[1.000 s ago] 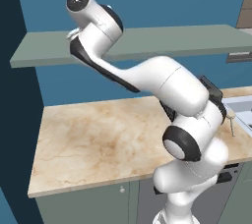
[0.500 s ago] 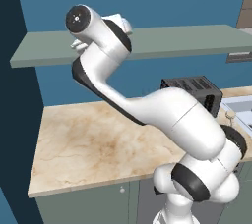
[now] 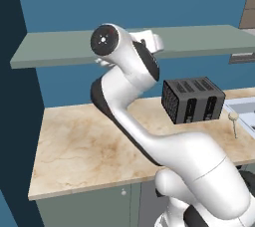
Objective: Locate and retrieve the sponge and dish brush from the cabinet. Place them next to the sink.
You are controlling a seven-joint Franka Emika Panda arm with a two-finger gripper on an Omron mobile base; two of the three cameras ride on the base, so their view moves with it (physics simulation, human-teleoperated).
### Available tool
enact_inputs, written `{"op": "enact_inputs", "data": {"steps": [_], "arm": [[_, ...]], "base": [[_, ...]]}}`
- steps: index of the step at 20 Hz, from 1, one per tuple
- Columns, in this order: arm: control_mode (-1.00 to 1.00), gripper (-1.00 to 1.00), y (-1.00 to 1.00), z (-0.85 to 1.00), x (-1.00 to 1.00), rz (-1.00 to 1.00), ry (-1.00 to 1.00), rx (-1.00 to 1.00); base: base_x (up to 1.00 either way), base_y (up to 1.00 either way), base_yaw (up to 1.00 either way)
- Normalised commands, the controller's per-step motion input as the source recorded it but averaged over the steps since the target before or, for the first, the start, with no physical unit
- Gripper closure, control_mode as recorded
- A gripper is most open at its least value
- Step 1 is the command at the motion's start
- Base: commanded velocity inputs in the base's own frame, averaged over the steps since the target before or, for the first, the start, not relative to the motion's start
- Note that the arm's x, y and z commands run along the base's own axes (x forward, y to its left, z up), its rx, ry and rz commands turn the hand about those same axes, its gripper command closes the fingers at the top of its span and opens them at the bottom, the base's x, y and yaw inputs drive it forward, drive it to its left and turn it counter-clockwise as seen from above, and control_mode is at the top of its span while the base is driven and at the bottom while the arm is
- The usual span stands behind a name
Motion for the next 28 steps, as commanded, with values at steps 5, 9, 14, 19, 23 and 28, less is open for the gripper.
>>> {"op": "enact_inputs", "data": {"steps": [5,9,14,19,23,28], "arm": [[-1.0,1.0,-0.55,0.0,-0.67,-0.09,-0.01,0.0],[-1.0,1.0,-0.56,0.0,-0.64,-0.11,0.0,0.0],[-1.0,1.0,-0.62,-0.04,-0.53,-0.13,0.0,-0.02],[-1.0,1.0,-0.69,-0.26,-0.12,-0.14,0.02,-0.03],[-1.0,1.0,-0.83,-0.41,0.01,-0.19,0.12,-0.04],[-1.0,1.0,-0.85,-0.47,0.0,-0.24,0.12,-0.01]], "base": [[0.0,0.0,0.0],[0.0,0.0,0.0],[0.0,0.0,0.0],[0.0,0.0,0.0],[0.0,0.0,0.0],[0.0,0.0,0.0]]}}
